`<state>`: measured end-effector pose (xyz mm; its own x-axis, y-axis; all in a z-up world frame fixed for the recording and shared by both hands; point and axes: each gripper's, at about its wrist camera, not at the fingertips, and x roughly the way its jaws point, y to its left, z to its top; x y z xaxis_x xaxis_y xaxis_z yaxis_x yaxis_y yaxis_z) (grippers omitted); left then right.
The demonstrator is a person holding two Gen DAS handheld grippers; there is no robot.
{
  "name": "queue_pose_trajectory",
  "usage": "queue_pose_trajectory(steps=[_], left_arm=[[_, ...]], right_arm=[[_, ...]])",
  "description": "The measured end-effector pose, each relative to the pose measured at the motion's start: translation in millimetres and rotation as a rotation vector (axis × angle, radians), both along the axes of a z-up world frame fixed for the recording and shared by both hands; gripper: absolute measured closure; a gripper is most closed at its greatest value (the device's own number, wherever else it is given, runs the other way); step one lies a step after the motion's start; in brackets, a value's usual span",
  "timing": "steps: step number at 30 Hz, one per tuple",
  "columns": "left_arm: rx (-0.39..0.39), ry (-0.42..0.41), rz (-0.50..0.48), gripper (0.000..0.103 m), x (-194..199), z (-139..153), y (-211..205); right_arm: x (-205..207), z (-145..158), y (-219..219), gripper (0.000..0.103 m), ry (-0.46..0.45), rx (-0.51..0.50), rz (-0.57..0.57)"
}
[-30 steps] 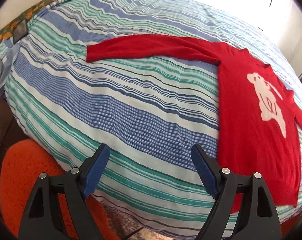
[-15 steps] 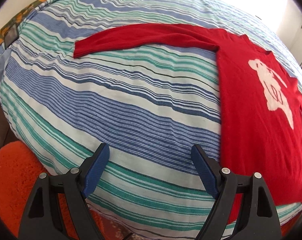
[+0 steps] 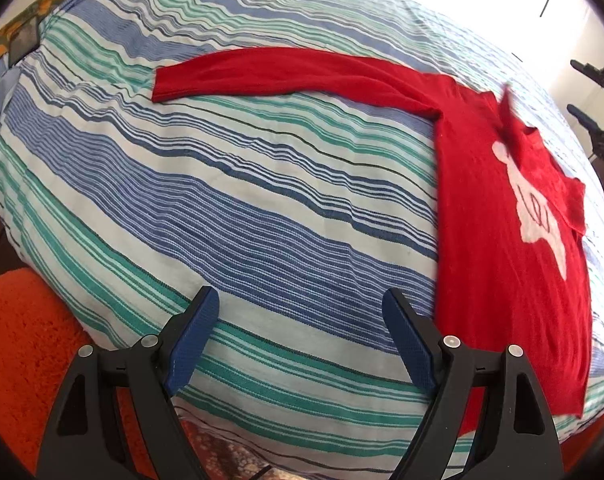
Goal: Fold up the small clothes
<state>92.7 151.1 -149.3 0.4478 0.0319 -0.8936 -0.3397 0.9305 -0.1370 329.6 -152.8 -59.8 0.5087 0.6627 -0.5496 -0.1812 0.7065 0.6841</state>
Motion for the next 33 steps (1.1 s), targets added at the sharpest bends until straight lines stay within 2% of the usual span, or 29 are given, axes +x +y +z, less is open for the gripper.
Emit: queue_pose_trajectory(steps=[3,6,7,9,10,11,12,15,18,19,21,23,25,26,28,33], left_arm=[[0.007,0.004,-0.005,0.018,1.6,-0.8,-2.0],[0.018,0.012,-0.011,0.018,4.8,-2.5,-4.6],[0.024,0.014,-0.014,0.018,5.6,-2.8,-5.8],[0.041,0.016,-0.021,0.018,6.0,-3.0,-9.0],[0.053,0.017,-0.025,0.018,5.6,-3.2,-10.9],[0.063,0.018,-0.027,0.018,4.2,-3.4,-12.9],[0.073,0.021,-0.030,0.018,3.2,-3.7,-14.2],[0.086,0.029,-0.030,0.018,2.5,-4.2,-15.3],[0.080,0.050,-0.004,0.018,7.6,-6.6,-13.7],[0.081,0.062,0.005,0.018,9.4,-8.3,-13.9],[0.101,0.076,0.013,0.018,11.5,-10.7,-16.1],[0.124,0.087,0.008,0.017,12.6,-12.6,-19.9],[0.131,0.095,0.007,0.016,13.2,-12.9,-21.1],[0.126,0.097,0.008,0.015,13.1,-12.9,-20.4],[0.114,0.098,0.013,0.015,12.6,-13.1,-18.4],[0.096,0.098,0.018,0.014,11.6,-15.2,-15.9]], right_arm=[[-0.6,-34.7,-30.0,0.036,0.047,0.108,-0.033],[3.5,-66.8,-89.6,0.038,0.153,0.116,-0.124],[3.2,-84.5,-113.7,0.039,0.209,0.072,-0.152],[-7.2,-116.3,-165.0,0.048,0.330,-0.197,-0.286],[-18.1,-123.6,-193.1,0.063,0.337,-0.268,-0.354],[-29.9,-123.7,-217.4,0.068,0.323,-0.316,-0.418],[-44.4,-118.0,-236.3,0.068,0.290,-0.329,-0.468],[-88.6,-95.0,-265.2,0.055,0.208,-0.322,-0.463],[-149.9,-80.0,-271.5,0.037,0.133,-0.413,-0.481],[-168.1,-85.3,-273.1,0.031,0.130,-0.447,-0.494],[-198.5,-105.3,-275.2,0.027,0.142,-0.508,-0.503],[-221.0,-117.7,-283.6,0.027,0.093,-0.469,-0.521],[-215.3,-116.7,-285.6,0.024,0.095,-0.444,-0.541],[-210.9,-118.7,-284.2,0.017,0.098,-0.440,-0.524],[-203.3,-121.2,-276.9,0.010,0.091,-0.474,-0.488],[-203.5,-127.8,-269.3,0.007,0.080,-0.520,-0.476]])
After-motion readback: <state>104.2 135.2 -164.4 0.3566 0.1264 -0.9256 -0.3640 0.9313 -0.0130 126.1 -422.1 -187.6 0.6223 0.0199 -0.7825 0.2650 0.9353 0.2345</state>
